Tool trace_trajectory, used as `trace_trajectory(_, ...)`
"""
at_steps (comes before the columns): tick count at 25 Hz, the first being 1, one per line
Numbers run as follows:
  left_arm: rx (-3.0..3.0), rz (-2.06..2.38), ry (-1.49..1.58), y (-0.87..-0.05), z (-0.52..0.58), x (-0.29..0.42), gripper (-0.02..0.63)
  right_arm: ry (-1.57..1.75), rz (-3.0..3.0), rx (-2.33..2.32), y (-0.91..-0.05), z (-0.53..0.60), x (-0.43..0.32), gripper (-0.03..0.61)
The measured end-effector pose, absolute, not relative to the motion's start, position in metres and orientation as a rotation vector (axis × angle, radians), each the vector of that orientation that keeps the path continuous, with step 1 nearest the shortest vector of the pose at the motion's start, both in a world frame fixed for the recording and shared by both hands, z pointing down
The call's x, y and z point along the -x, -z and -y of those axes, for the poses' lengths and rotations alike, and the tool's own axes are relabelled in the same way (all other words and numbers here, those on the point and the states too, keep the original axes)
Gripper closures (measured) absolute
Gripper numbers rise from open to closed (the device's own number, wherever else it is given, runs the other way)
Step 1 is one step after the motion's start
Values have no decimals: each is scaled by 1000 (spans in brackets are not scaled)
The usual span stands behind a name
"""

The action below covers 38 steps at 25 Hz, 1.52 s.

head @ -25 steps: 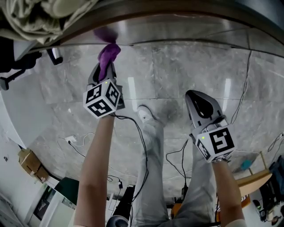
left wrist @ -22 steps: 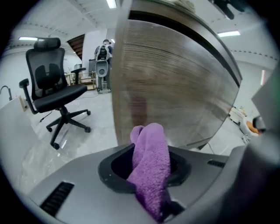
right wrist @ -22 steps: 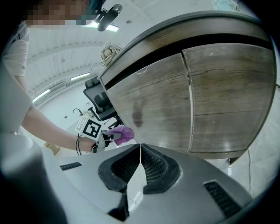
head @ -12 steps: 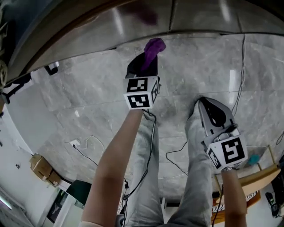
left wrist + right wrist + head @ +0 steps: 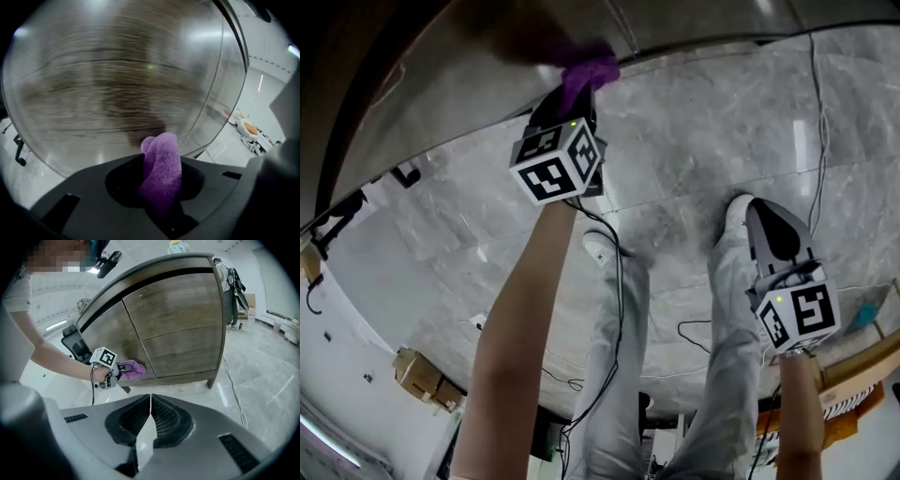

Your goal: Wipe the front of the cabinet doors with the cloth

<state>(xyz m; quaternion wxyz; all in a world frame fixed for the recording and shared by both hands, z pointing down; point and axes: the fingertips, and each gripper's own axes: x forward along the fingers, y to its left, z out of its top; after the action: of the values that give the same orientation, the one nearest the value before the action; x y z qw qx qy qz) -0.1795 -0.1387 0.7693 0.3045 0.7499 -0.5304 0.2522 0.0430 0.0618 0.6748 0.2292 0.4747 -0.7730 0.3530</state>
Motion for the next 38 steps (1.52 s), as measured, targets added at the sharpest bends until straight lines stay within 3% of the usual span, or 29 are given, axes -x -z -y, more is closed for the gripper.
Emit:
trace_trajectory(11,-1864,1514,-857,-791,116,358,509,-964,2256,-1285,-677,-32,73,551)
trace_trajectory(19,-1646,1714,-891,-787,95,434,511,-969,2260,-1210,-679,-47,85,551)
trace_trajectory(24,-1774,1577,-998,-785,64,378,511,-957,2264,-1179,-668,-48,57,551)
trace_trajectory(33,-2152,1093,-1021,-815,74,122,511,-856,2259,-1187,-641,-38,-21,551)
trace_trajectory(38,-2119,1159,-1017,-841,111,92,511,-946,2183,-1420,-656,-49,-67,551)
